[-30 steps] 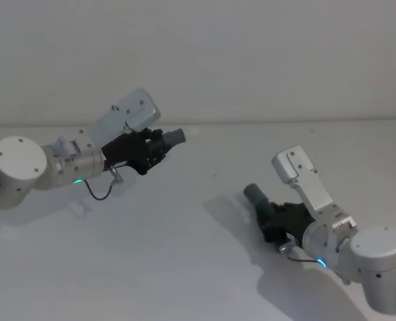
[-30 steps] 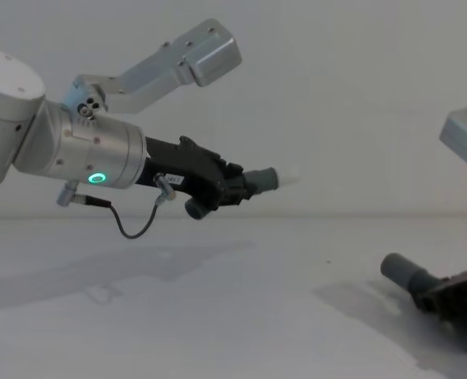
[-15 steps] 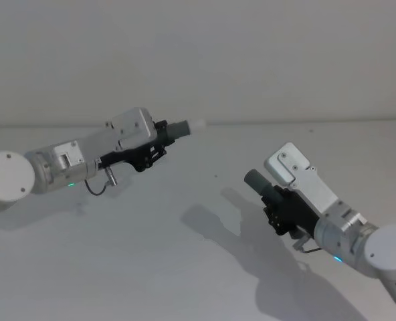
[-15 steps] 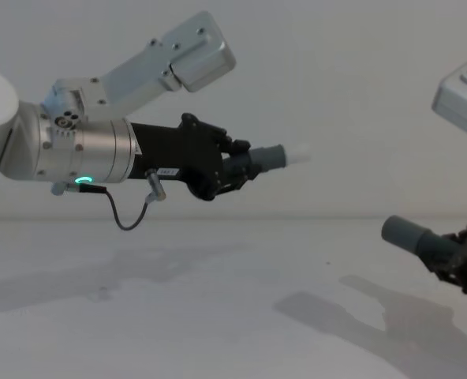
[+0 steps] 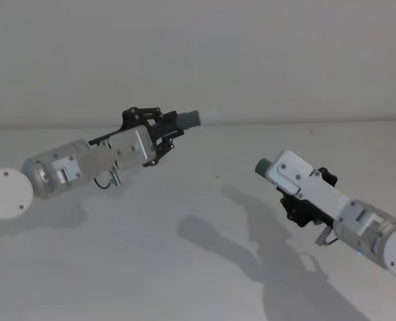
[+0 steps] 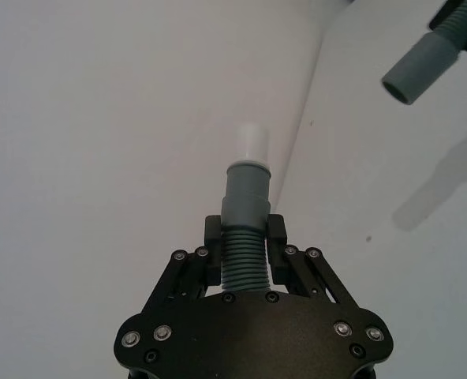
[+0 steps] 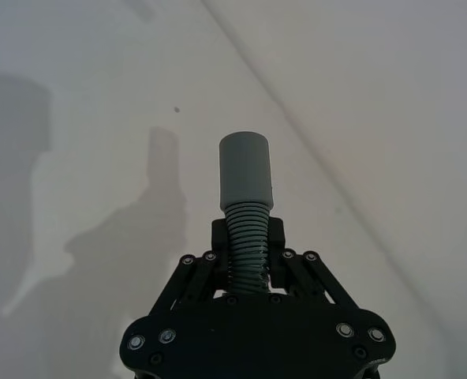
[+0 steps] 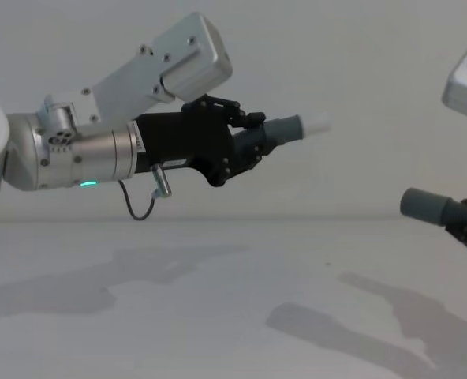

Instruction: Use both hands to pick up one end of the pipe from the table, align the ends, and insert them.

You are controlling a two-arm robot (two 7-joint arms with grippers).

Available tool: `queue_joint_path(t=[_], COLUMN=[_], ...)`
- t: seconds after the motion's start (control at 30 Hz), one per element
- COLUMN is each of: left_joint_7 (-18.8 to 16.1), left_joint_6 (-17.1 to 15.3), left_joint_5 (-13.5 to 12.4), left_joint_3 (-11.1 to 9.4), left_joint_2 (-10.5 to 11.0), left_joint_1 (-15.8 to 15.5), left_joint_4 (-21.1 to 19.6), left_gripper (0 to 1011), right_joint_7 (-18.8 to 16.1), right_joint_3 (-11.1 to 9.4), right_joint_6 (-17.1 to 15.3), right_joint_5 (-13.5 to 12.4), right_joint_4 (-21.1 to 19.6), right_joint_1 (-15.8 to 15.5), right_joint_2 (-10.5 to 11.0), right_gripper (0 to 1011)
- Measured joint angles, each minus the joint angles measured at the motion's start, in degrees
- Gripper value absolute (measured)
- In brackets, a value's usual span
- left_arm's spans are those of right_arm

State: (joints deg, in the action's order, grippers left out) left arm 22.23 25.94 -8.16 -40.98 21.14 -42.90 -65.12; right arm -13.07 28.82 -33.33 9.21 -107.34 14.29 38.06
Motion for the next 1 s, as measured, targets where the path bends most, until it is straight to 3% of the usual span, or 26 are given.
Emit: queue_joint_path(t=[0.47, 0.73, 1.0], left_joint_7=[-1.28, -1.36, -1.43], left_joint_6=[12.19, 15.83, 18.19], left_joint_5=[-4.05, -5.17, -6.15], left_joint_3=[-1.66, -2.07, -2.24], left_joint_2=[-1.05, -1.48, -1.68], left_joint_1=[-1.03, -1.35, -1.62], left_joint_4=[3.75, 5.26, 6.25], left_gripper=[304, 304, 304], right_joint_7=[-4.80, -7.08, -8.48], right_joint_3=[3.42, 3.92, 2.97], right_joint_6=[2.53, 3.51, 3.81], right_joint_5=[7.52, 9.88, 10.29], right_joint_4=[-1.78, -2.28, -3.01], right_joint_1=[3.72, 5.22, 5.44], right_joint_2=[7.10, 10.36, 12.11], right_gripper=[244, 244, 245])
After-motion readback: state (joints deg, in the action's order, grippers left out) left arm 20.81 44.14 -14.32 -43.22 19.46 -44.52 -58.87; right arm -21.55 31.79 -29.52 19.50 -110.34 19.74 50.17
